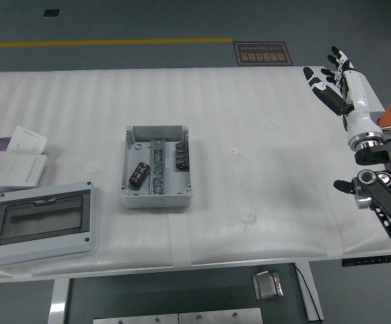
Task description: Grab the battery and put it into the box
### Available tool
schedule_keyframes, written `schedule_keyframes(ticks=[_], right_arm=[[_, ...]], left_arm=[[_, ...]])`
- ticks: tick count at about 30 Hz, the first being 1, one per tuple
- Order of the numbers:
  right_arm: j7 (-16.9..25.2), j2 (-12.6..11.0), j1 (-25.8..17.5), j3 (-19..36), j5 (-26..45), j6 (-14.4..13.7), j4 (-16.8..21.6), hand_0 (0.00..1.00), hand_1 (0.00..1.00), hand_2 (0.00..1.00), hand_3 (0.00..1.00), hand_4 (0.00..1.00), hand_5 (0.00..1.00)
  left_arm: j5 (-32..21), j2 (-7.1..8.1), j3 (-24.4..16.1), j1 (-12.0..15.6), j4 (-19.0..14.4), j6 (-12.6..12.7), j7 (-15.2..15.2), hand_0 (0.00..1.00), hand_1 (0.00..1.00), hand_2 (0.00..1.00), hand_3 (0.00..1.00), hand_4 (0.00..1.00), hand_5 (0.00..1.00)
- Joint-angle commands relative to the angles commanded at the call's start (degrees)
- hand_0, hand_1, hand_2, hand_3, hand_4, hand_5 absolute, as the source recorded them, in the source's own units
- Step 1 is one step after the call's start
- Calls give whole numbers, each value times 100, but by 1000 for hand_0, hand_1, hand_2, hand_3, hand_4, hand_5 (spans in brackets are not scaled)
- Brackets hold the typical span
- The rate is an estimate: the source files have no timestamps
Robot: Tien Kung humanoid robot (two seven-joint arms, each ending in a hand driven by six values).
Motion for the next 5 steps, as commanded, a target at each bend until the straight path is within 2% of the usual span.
schedule_keyframes(ticks=[5], right_arm=[[543, 25, -96, 242, 723, 480, 2, 891, 844, 949, 998, 791, 564]], left_arm=[[-4, -13, 22, -4, 0, -4, 3, 680, 691, 563, 581, 587, 430]])
